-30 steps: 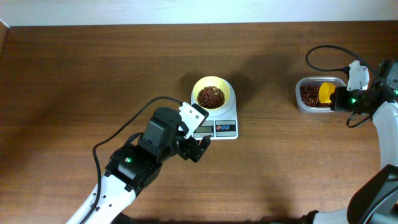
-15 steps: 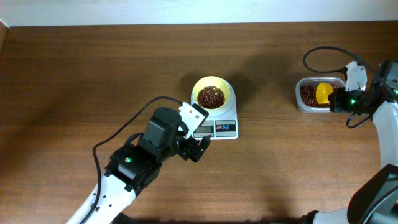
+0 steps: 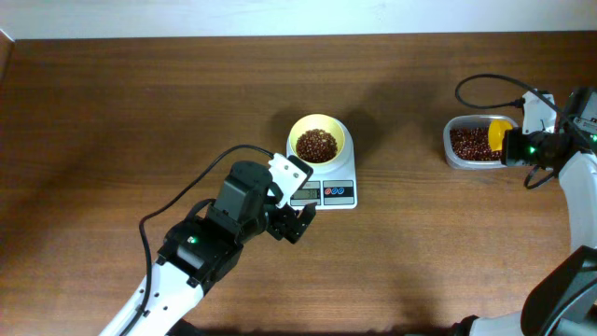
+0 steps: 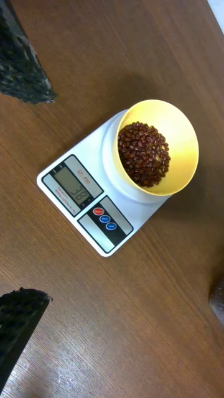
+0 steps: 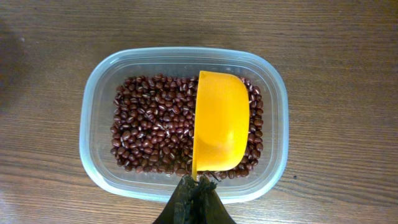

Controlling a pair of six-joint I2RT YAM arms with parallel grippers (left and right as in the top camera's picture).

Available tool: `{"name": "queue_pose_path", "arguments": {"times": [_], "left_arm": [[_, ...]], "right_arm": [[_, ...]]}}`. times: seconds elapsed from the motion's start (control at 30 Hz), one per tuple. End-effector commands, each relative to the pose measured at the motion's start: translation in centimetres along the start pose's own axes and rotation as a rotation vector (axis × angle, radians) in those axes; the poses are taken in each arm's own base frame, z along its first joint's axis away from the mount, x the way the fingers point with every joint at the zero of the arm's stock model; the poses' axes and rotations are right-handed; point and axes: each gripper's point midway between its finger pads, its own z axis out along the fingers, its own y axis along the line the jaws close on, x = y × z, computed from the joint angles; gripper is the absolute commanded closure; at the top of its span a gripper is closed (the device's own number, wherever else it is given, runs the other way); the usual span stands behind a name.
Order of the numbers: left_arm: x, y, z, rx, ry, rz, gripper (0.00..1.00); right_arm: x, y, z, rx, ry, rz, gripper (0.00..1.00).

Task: Scoop item into bowl and weigh 50g on scale
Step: 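Dip the scoop into the red beans again with the right gripper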

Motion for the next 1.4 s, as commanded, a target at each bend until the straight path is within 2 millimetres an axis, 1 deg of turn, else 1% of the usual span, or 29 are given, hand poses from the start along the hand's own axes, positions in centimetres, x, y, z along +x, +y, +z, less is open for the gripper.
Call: {"name": "queue_pose_path", "arguments": {"times": [0.0,0.07,0.2,0.3,0.4,0.5,0.63,0.67,0.77,0.97,1.03,1.1,1.17,1.23,1.3,1.37], "left_arm": [[0.3,-0.1,0.2,0.005,0.008,-0.013,0.01],[0.3,-0.1,0.2,0.005,0.008,-0.013,0.01],[0.3,-0.1,0.2,0.005,0.008,-0.013,0.01],[0.3,-0.1,0.2,0.005,0.008,-0.013,0.01],[0.3,-0.1,0.2,0.005,0.008,-0.013,0.01],[0.3,-0.1,0.2,0.005,0.008,-0.013,0.01],[0.3,-0.1,0.2,0.005,0.008,-0.012,0.01],[0.3,-0.1,0.2,0.005,0.008,-0.013,0.01],[0.3,-0.1,0.2,0.005,0.008,-0.013,0.01],[0.3,-0.1,0.2,0.005,0.008,-0.013,0.01],[0.3,-0.1,0.2,0.005,0.008,-0.013,0.01],[0.3,-0.1,0.2,0.005,0.008,-0.013,0.01],[0.3,-0.1,0.2,0.005,0.008,-0.013,0.01],[0.3,-0.1,0.2,0.005,0.008,-0.013,0.01],[0.3,-0.1,0.2,0.005,0.008,-0.013,0.01],[0.3,-0.1,0.2,0.005,0.008,-0.013,0.01]], "right_arm": [[0.6,-0.7,0.8,0.029,0.035,-0.002,0.96],[1.4,-0.6,2.1,0.007,0.067,-0.001,0.96],[1.9,-0.5,3.1,-0.009,0.09,0.007,0.96],[3.1,-0.3,4.6,-0.038,0.135,0.021,0.96],[2.7,1.0,4.6,-0.115,0.108,0.034,0.96],[2.7,1.5,4.6,-0.138,0.11,0.071,0.96],[3.4,2.5,4.3,-0.19,0.136,0.092,0.96],[3.9,2.8,4.2,-0.201,0.157,0.1,0.96],[4.4,3.0,4.0,-0.209,0.177,0.107,0.96],[3.2,2.4,4.2,-0.191,0.132,0.093,0.96],[2.2,2.1,4.0,-0.18,0.104,0.083,0.96],[0.8,1.5,3.6,-0.162,0.067,0.069,0.96],[-0.1,1.0,3.2,-0.15,0.045,0.078,0.96],[-0.2,0.3,3.0,-0.144,0.039,0.115,0.96],[-0.1,0.7,2.4,-0.229,0.017,0.16,0.96],[0.4,0.7,1.7,-0.288,0.012,0.208,0.96]]}}
